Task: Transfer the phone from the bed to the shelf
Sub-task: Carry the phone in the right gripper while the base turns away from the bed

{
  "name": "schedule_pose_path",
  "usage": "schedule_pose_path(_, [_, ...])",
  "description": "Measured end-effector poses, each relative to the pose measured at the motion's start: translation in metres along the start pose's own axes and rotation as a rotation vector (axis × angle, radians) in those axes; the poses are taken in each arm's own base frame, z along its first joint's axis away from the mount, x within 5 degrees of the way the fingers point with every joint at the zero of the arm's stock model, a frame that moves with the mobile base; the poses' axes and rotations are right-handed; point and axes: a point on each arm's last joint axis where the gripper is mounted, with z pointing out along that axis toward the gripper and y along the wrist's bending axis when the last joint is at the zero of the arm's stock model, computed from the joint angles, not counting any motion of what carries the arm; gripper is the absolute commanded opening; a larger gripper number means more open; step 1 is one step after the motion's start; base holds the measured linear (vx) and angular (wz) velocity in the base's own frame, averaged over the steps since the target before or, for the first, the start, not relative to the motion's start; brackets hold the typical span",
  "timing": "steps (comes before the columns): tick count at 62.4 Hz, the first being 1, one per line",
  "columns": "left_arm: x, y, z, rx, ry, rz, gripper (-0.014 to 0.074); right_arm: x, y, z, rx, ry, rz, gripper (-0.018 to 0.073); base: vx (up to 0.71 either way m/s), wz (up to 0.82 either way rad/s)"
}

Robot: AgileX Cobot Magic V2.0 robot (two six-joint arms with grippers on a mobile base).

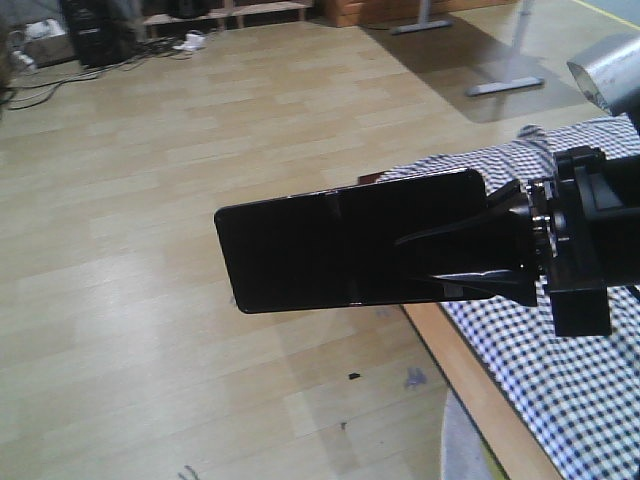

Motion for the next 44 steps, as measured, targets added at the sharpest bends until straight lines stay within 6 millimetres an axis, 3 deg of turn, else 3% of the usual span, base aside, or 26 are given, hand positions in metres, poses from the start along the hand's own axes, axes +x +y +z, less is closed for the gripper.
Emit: schedule_pose_path(44, [0.0000,0.0000,0.0000,0.000,0.000,0.000,0.0001,0.0000,0.0000,0.0000,0.000,0.000,0.000,-0.0004,-0.06,0.26])
